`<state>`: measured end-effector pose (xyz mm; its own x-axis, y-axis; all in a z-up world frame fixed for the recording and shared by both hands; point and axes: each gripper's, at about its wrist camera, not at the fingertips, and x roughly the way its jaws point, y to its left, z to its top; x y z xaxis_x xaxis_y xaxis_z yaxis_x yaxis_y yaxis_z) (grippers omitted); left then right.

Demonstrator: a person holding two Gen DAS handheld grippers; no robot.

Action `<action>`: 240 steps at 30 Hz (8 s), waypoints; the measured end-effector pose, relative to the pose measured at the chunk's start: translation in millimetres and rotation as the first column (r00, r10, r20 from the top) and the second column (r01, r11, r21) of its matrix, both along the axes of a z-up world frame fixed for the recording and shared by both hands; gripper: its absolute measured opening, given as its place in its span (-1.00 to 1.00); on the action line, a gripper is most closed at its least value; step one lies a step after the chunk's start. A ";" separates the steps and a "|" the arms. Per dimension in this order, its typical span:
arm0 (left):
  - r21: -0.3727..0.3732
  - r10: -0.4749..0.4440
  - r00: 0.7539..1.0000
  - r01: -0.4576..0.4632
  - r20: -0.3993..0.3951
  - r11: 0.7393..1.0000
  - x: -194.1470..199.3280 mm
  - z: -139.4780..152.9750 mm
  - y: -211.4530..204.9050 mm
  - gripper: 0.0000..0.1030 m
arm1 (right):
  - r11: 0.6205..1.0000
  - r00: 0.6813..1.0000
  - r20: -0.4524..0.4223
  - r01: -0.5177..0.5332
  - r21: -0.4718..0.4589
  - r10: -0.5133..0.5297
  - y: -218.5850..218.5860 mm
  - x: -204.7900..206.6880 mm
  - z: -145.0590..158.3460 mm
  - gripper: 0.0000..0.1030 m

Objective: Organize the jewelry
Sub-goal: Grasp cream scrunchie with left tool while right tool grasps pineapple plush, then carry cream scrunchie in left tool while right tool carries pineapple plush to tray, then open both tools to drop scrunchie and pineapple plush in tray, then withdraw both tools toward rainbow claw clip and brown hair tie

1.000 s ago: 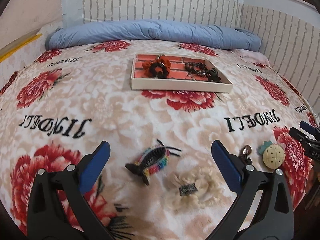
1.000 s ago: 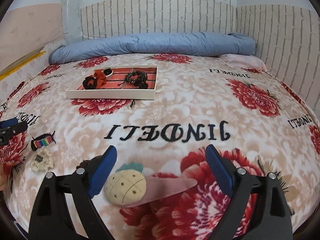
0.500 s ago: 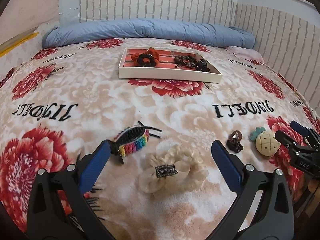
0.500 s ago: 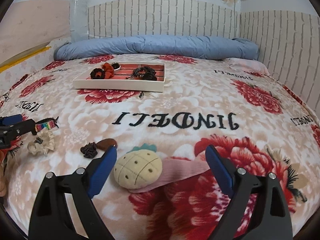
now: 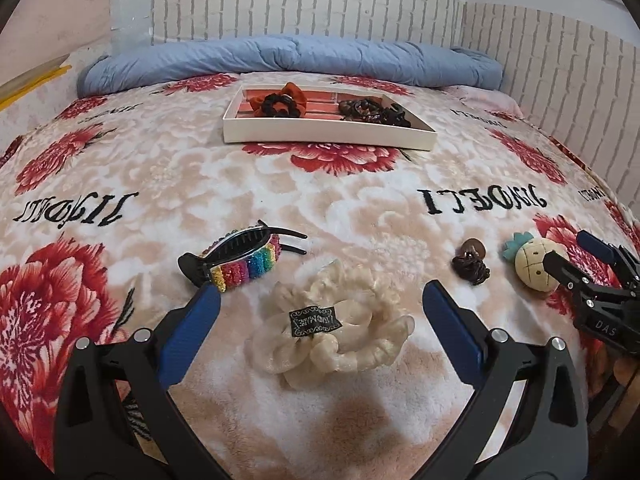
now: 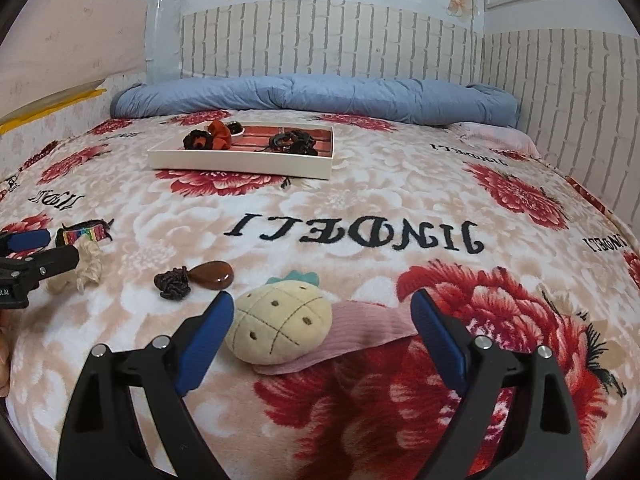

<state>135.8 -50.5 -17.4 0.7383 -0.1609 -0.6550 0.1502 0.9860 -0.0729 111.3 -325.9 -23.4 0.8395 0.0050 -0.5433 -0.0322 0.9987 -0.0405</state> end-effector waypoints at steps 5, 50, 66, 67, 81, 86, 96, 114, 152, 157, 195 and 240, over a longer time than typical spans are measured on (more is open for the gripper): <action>0.031 -0.007 1.000 0.007 0.010 0.999 -0.9 -2.0 -6.1 0.90 | 1.000 1.000 -0.006 0.003 0.014 -0.003 -1.9 1.1 -2.9 0.71; -0.064 -0.089 0.987 0.081 -0.136 0.995 26.1 -23.0 -9.2 -0.38 | 0.992 0.991 -0.060 -0.115 0.048 0.118 9.2 12.1 -12.4 -0.15; -0.089 -0.094 0.987 0.082 -0.133 0.993 24.9 -19.0 -5.9 -0.54 | 0.991 0.990 -0.059 -0.122 0.054 0.125 10.3 10.4 -10.2 -0.25; -0.090 -0.095 0.987 0.083 -0.132 0.992 24.6 -18.1 -5.7 -0.54 | 0.991 0.990 -0.059 -0.122 0.055 0.125 10.6 9.6 -8.9 -0.25; -0.058 -0.103 0.993 0.099 -0.066 0.993 20.3 12.8 -6.4 -0.54 | 0.991 0.995 -0.019 -0.096 0.089 0.098 6.3 14.6 19.8 -0.25; -0.040 -0.085 0.995 0.083 -0.049 0.996 26.5 21.7 -1.8 -0.54 | 0.992 0.997 -0.010 -0.081 0.094 0.082 4.0 22.5 33.4 -0.25; 0.018 -0.048 0.999 0.049 -0.014 0.999 47.1 36.4 8.7 -0.54 | 0.993 0.998 0.003 -0.065 0.099 0.065 6.7 48.3 49.9 -0.25; 0.101 -0.001 0.998 -0.005 0.059 0.995 138.7 70.0 24.1 -0.54 | 0.993 0.996 0.041 -0.080 0.083 0.077 18.1 144.5 81.1 -0.25; 0.055 -0.018 1.000 0.018 -0.010 0.998 304.9 15.6 25.5 -0.48 | 0.980 0.992 0.039 -0.125 0.157 0.120 54.4 306.5 32.8 -0.25; 0.080 -0.026 0.999 0.027 -0.019 0.996 305.9 8.9 21.0 -0.45 | 0.987 0.993 0.022 -0.119 0.106 0.117 62.8 310.2 25.2 -0.25; 0.071 0.026 1.000 -0.027 0.010 0.997 309.9 6.3 32.5 0.67 | 0.987 0.995 0.030 -0.097 0.127 0.094 55.4 315.4 18.3 0.41; 0.105 0.099 0.995 -0.101 0.022 0.989 136.0 43.6 62.0 0.90 | 0.996 0.999 -0.018 -0.046 0.080 0.048 35.1 136.8 57.9 0.73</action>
